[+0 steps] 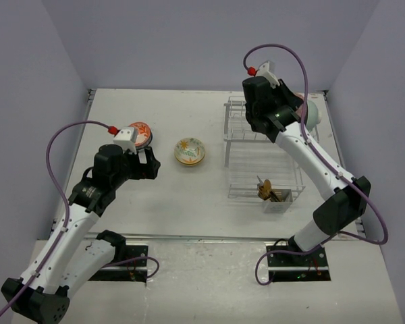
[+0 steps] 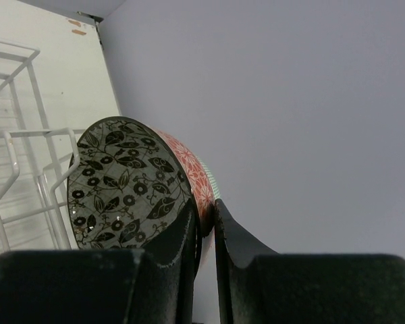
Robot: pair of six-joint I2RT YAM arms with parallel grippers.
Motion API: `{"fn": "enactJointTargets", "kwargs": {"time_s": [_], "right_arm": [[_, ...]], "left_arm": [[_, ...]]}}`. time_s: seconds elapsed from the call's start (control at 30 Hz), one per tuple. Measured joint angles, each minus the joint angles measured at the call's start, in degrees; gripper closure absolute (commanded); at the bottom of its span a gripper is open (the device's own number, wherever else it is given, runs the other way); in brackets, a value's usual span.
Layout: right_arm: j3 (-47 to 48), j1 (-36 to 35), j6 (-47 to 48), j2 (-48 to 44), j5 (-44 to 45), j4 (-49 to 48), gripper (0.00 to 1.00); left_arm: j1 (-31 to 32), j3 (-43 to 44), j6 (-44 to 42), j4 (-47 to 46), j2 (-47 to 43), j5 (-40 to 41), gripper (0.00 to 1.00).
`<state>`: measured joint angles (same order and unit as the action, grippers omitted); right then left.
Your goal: Unload the bowls from the dish rack
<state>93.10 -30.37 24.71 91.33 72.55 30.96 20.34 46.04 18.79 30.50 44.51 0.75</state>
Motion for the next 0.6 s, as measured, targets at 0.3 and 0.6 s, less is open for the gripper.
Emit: {"fn": "enactJointTargets", "kwargs": {"time_s": [0.3, 0.6], "right_arm": [[4.7, -1.3, -4.6, -0.2, -1.9, 3.9, 1.0], [5.6, -2.9, -6.9, -0.6, -4.6, 4.3, 1.0]], "left_arm": [[0.0, 0.0, 0.0, 0.0, 0.5, 0.0, 0.0], [0.0, 0.0, 0.0, 0.0, 0.5, 0.0, 0.0]]}}
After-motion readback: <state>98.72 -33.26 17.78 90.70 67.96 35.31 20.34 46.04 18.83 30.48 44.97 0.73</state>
